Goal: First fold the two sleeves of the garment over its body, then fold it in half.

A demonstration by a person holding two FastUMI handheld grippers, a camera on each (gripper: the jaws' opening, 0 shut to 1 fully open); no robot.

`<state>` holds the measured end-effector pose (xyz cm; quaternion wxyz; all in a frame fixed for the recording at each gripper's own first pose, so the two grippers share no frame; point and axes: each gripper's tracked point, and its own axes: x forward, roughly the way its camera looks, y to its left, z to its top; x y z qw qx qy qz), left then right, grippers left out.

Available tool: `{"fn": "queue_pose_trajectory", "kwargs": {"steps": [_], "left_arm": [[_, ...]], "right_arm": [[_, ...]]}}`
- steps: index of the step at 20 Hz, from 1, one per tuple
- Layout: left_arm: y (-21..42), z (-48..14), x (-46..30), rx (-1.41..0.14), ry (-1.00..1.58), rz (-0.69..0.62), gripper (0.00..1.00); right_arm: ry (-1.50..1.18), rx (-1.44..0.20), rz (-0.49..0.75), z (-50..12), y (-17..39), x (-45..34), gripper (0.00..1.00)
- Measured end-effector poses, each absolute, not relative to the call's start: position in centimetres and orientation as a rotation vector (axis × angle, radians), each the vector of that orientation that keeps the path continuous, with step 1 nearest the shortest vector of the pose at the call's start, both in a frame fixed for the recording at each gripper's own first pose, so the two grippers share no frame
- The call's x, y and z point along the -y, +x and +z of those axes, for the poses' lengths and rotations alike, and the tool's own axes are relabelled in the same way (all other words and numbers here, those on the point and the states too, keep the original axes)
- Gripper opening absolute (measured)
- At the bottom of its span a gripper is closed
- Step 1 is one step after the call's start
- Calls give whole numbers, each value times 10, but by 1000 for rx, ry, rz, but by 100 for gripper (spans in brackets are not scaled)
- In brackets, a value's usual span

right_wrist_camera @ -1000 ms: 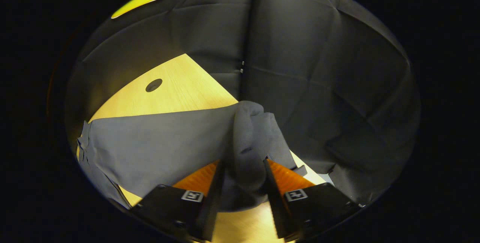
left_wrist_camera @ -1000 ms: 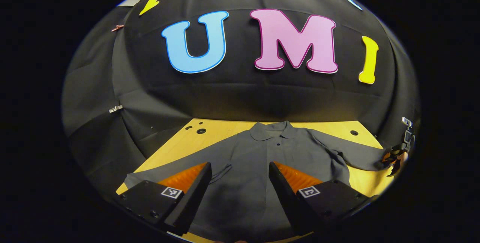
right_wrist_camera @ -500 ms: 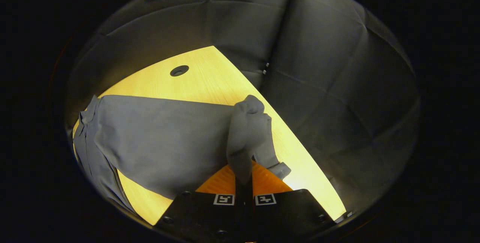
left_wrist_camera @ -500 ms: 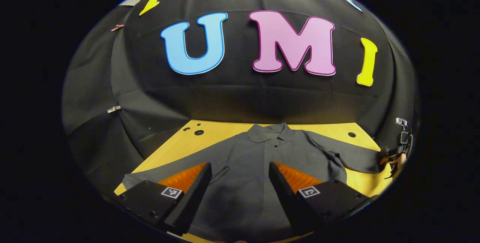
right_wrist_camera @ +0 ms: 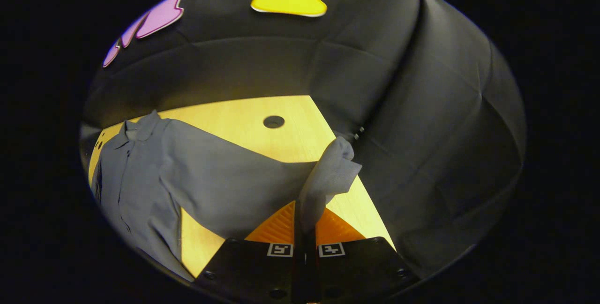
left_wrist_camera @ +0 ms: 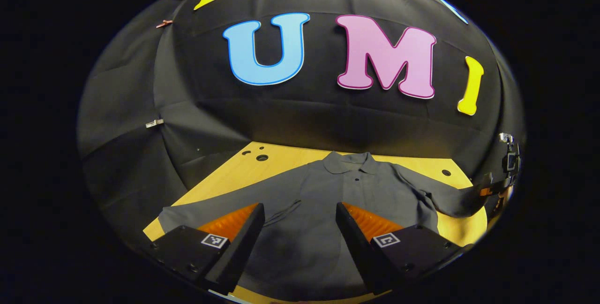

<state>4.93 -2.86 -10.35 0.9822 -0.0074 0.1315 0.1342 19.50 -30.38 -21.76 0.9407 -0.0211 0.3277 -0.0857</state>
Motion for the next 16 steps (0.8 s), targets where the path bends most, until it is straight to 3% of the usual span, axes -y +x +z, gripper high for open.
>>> {"fn": "queue_pose_trajectory", "kwargs": {"steps": [2,3,4,9,16], "left_arm": [[44,-102,23,-262,-25,280,96],[41,-101,20,-263,-25,282,96],[37,-102,19,-260,-22,284,96],[21,-107,3,-266,-26,303,97],[-4,-103,-34,-268,-33,358,96]], "right_arm": [[-78,-625,-139,-197,205,285,5],[-108,-593,-122,-187,211,276,0],[-148,-563,-104,-175,217,268,5],[-272,-470,43,-121,232,194,5],[-312,-442,224,-97,247,72,5]]}}
